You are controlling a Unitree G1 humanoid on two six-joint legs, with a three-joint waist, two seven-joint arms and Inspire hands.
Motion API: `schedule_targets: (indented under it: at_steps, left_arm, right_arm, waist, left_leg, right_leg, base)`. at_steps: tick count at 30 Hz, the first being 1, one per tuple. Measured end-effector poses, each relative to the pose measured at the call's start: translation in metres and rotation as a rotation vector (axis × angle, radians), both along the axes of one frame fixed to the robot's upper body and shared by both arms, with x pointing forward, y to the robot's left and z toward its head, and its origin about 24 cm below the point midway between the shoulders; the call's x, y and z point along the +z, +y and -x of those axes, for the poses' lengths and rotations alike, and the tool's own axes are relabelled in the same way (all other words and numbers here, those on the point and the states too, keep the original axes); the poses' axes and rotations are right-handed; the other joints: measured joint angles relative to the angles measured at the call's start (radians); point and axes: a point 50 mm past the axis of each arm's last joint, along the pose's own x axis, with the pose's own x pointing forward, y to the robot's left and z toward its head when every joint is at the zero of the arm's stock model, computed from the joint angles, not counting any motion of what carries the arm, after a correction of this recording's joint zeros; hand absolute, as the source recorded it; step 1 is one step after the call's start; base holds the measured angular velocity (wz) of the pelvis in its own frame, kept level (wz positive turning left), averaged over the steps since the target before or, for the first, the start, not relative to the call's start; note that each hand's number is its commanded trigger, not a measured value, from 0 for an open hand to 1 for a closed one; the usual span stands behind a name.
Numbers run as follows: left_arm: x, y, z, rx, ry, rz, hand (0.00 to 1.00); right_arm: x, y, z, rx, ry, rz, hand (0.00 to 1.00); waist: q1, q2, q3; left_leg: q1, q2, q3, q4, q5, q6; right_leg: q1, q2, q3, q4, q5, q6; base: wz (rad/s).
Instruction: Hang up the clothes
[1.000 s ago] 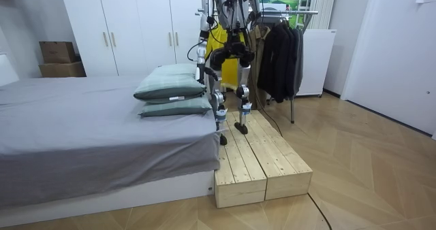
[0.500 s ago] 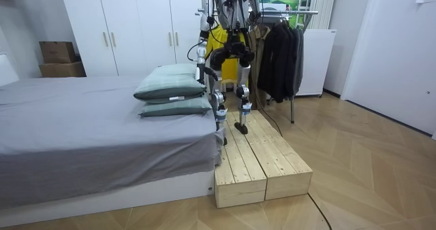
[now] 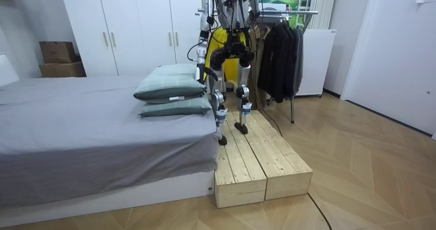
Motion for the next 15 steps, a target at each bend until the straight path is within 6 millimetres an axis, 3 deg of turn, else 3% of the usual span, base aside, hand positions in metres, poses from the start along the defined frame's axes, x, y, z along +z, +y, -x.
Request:
schedule_targets:
  at_steps: [15]
  left_arm:
    - [0.0000,0.0001,-0.0001,0.000,-0.001,0.000,0.00]
  right_arm:
    - [-0.0020,-0.0060,0.0024,-0.011,0.021,0.007,1.00]
  waist:
    - [-0.001,0.000,-0.0019]
  left_leg:
    - [0.002,0.000,0.001,0.000,0.001,-0.002]
  right_leg:
    - [-0.002,0.000,0.000,0.002,0.000,0.000]
  base:
    - [0.00]
